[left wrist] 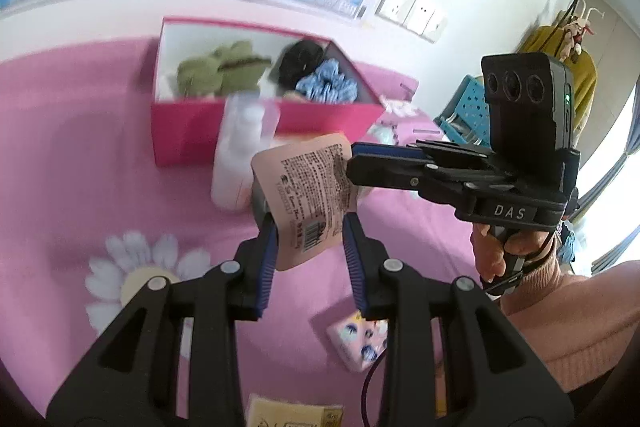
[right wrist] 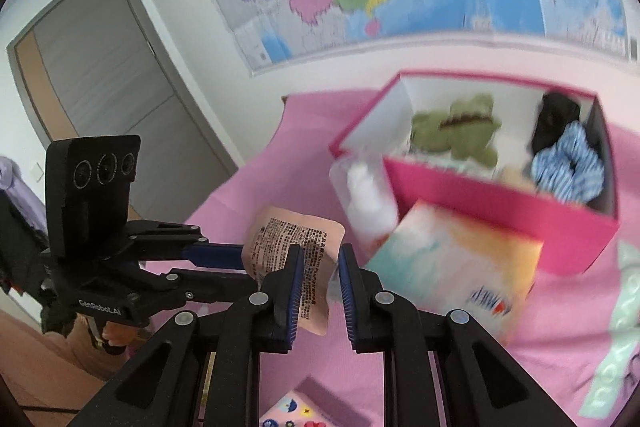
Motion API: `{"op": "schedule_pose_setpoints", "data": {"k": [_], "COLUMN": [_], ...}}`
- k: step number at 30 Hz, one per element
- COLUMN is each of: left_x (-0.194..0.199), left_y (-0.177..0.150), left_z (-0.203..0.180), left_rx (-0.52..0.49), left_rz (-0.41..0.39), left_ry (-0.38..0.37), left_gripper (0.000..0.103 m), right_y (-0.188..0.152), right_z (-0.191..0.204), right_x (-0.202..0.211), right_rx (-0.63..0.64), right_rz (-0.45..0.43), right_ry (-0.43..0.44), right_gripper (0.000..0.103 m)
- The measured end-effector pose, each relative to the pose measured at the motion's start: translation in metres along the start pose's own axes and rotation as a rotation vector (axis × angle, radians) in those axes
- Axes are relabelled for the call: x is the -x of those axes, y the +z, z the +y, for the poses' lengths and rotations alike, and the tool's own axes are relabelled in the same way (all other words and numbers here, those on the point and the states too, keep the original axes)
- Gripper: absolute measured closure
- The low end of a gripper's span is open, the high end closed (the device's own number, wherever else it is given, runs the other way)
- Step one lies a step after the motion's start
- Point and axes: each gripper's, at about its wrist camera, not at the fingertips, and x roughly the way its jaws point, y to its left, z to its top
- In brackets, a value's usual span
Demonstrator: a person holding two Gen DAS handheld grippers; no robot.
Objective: Organize soft objects
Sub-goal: 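Carry the peach sachet into the pink box and open the right tool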
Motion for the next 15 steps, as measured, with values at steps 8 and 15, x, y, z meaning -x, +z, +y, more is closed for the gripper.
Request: {"op": "schedule_pose_setpoints", "data": {"k": [8,15], "left_x": [0.010,-0.004], "left_y": [0.049,0.092], "left_z": [-0.019,-0.005], "left_rx": [-0.099,-0.103], "left_rz": [-0.086,-0.089], "left_ry": [0.032,0.065], "left_gripper": [0.068,0.068], "right_y": [0.035,0.071], "right_z": [0.000,-0.014], "right_x": [0.025,0.020], "right_rx": [0.035,0.041], "right_rz": [-0.117,-0.168], "right_ry": [-0.035,-0.064], "right_gripper": [0.085,0.085]}}
